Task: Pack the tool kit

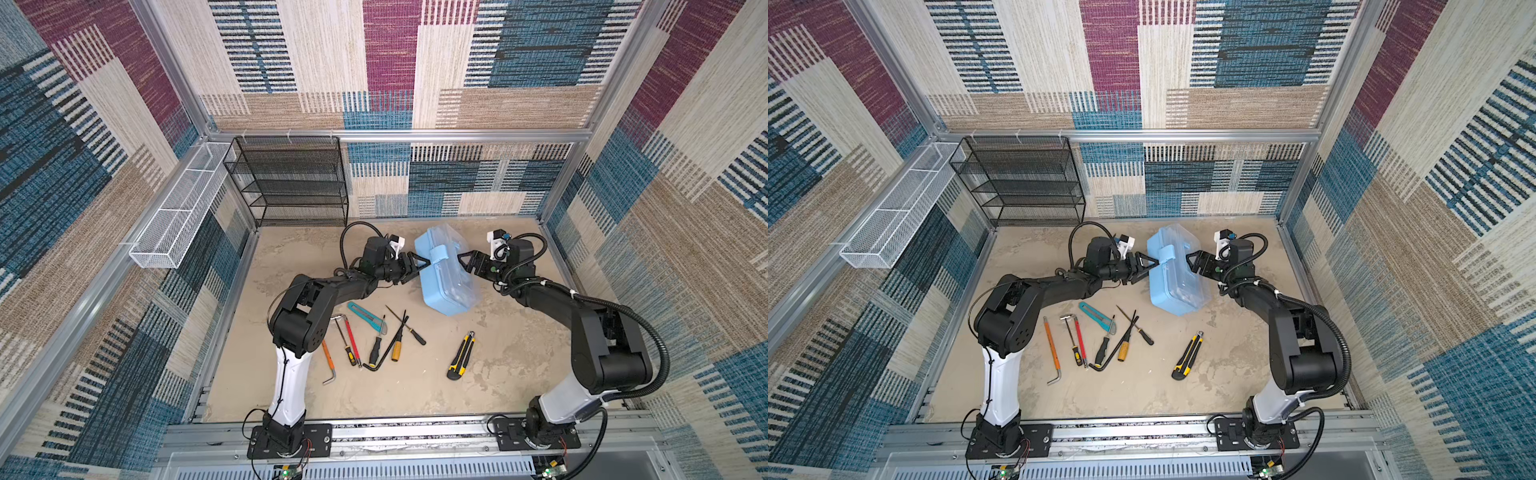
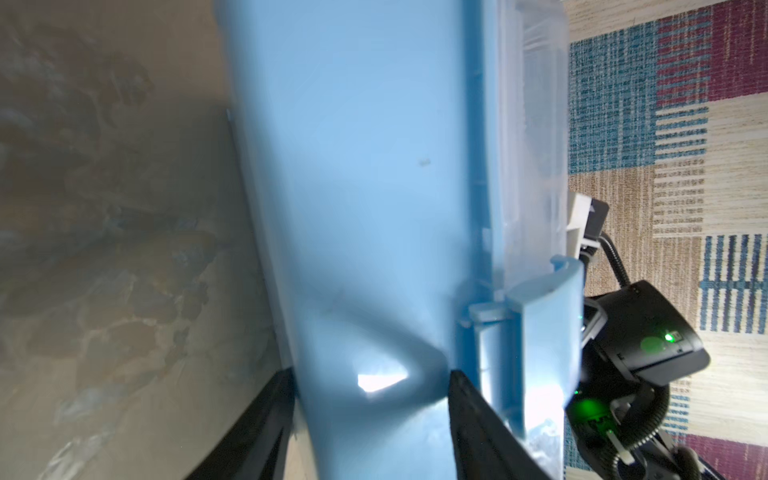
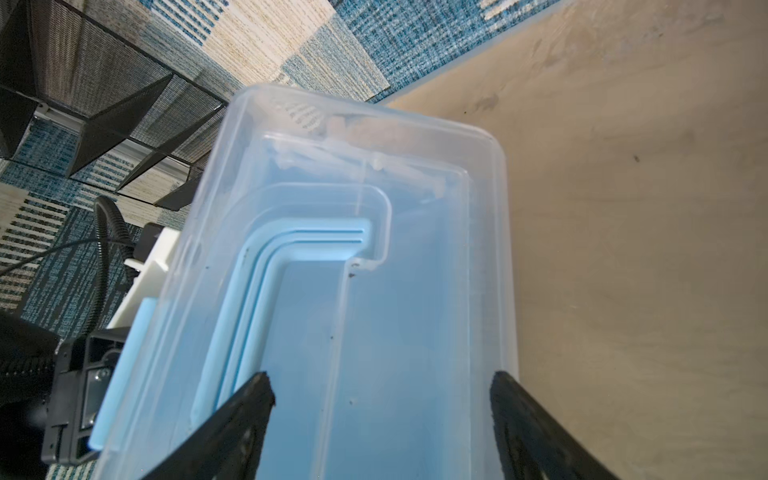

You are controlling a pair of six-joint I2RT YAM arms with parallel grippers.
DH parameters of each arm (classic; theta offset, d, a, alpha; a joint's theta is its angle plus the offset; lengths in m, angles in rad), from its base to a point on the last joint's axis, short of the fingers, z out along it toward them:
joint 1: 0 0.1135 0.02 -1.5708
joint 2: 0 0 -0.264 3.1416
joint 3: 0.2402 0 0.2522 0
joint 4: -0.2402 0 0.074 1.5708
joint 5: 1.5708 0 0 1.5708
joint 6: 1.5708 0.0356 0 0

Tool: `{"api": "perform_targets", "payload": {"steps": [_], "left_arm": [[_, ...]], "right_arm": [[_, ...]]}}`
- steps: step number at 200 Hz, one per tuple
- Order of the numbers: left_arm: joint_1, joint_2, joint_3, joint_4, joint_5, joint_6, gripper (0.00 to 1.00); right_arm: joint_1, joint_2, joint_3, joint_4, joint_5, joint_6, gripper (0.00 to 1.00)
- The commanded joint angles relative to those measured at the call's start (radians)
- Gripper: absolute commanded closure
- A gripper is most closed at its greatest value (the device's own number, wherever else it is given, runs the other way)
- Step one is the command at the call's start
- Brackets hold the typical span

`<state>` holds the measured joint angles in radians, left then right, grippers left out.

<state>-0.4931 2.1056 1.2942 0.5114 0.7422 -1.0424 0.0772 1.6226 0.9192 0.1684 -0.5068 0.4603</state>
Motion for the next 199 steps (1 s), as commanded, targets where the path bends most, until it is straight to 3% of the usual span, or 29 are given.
{"api": "perform_targets", "payload": {"steps": [1,21,74,167,199], "left_arm": [[0.028,-0.027,-0.074,0.09,0.065,-0.029,0.38],[0.07,-0.062,-0.131,0.13,0.072,-0.017,0.36],[0.11,-0.121,-0.155,0.016,0.078,0.061,0.31],[0.133,-0.198,-0.177,-0.171,0.027,0.174,0.26],[0.133,-0.263,-0.162,-0.372,-0.06,0.303,0.22]], "right_arm": [[0.012,-0.018,0.015,-0.067,-0.058,-0.029,0.16],[0.012,-0.036,0.026,-0.127,-0.011,-0.064,0.15],[0.023,-0.029,0.049,-0.195,0.019,-0.147,0.13],[0.16,0.042,0.205,-0.327,0.158,-0.239,0.08],[0.194,0.063,0.241,-0.385,0.24,-0.25,0.08]]}}
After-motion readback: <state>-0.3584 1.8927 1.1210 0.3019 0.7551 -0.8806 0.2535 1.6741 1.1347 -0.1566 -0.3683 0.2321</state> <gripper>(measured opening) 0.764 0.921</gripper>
